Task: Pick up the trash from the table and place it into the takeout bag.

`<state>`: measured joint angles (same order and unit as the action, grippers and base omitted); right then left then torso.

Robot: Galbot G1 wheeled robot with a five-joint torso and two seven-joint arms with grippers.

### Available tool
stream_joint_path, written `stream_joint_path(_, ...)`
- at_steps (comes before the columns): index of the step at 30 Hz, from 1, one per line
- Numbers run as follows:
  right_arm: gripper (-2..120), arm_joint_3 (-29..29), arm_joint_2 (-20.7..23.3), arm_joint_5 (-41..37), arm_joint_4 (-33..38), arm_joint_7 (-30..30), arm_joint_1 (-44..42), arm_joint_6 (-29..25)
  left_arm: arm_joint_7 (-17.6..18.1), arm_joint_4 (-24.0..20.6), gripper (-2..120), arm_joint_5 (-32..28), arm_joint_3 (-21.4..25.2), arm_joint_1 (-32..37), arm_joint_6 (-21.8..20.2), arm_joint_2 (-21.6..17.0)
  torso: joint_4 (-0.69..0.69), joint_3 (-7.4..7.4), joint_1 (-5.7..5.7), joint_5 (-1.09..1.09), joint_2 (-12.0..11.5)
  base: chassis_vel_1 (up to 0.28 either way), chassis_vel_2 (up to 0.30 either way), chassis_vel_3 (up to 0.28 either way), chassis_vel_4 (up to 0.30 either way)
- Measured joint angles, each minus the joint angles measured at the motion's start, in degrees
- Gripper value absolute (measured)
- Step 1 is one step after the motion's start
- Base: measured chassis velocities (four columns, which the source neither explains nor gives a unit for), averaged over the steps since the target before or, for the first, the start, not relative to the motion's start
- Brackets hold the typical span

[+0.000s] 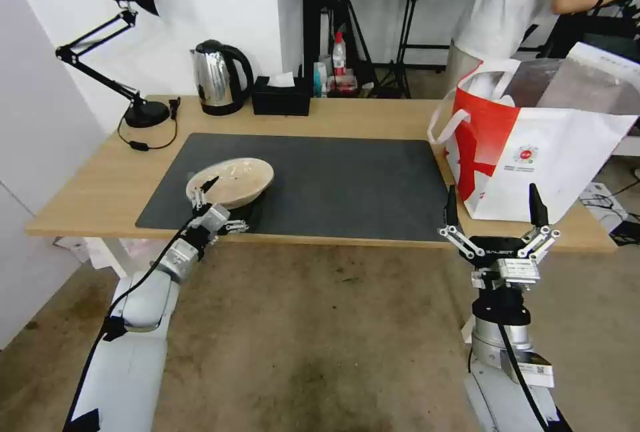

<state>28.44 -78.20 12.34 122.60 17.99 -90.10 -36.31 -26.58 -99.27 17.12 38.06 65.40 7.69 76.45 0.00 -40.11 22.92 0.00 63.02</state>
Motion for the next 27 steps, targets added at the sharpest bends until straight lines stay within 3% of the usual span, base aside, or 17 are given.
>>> stream_joint_path(23, 100, 0.08, 0.09, -0.09, 0.32, 0.05, -0.32, -0.09, 0.39, 0.10, 1, -1.90, 0.35, 0.63, -0.12, -0.38, 0.00, 0.00, 0.00, 0.01, 0.01, 0.000, 0.000, 0.000, 0.000)
stream_joint_path(27, 100, 0.09, 0.19, -0.11, 0.35, 0.06, -0.34, -0.09, 0.44, -0.24, 0, -2.01, 0.35, 0.73, -0.12, -0.38, 0.00, 0.00, 0.00, 0.00, 0.00, 0.000, 0.000, 0.000, 0.000)
